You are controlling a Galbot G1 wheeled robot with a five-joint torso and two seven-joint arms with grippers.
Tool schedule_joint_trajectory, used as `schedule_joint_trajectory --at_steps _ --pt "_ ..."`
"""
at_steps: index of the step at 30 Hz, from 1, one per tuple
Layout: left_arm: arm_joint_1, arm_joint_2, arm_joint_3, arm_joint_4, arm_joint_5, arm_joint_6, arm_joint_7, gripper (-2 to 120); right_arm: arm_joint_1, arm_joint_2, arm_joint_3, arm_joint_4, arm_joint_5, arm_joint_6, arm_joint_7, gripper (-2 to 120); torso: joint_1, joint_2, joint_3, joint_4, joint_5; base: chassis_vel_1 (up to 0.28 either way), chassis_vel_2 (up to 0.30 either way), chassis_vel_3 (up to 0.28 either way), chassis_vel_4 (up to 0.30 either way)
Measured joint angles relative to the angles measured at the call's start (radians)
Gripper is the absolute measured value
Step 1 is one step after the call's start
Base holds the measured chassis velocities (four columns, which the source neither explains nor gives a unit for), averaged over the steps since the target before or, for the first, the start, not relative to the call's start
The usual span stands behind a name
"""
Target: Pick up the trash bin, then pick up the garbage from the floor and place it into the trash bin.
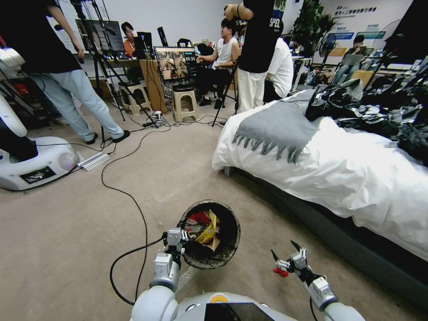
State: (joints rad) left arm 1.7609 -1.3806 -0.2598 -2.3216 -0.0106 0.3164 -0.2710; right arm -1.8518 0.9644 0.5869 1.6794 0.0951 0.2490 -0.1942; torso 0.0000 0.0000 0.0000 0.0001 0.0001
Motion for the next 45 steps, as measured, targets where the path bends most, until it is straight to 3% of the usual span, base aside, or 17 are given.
schedule_joint_trajectory --at_steps 16,45 --pt "0.012 -0.003 0.003 -0.001 0.007 0.001 -0.001 0 0.097 0.02 0.004 -0.274 -0.056 0.149 -0.224 100 0.0 0.0 0.0 -0.0002 0.0 0.0 0.0 0.0 0.0" --pt "0.028 -0.002 0.001 -0.009 0.014 0.0 -0.002 0 0.277 0.056 -0.016 -0.524 -0.087 0.215 -0.247 100 0.0 0.0 0.0 -0.0001 0.0 0.0 0.0 0.0 0.0"
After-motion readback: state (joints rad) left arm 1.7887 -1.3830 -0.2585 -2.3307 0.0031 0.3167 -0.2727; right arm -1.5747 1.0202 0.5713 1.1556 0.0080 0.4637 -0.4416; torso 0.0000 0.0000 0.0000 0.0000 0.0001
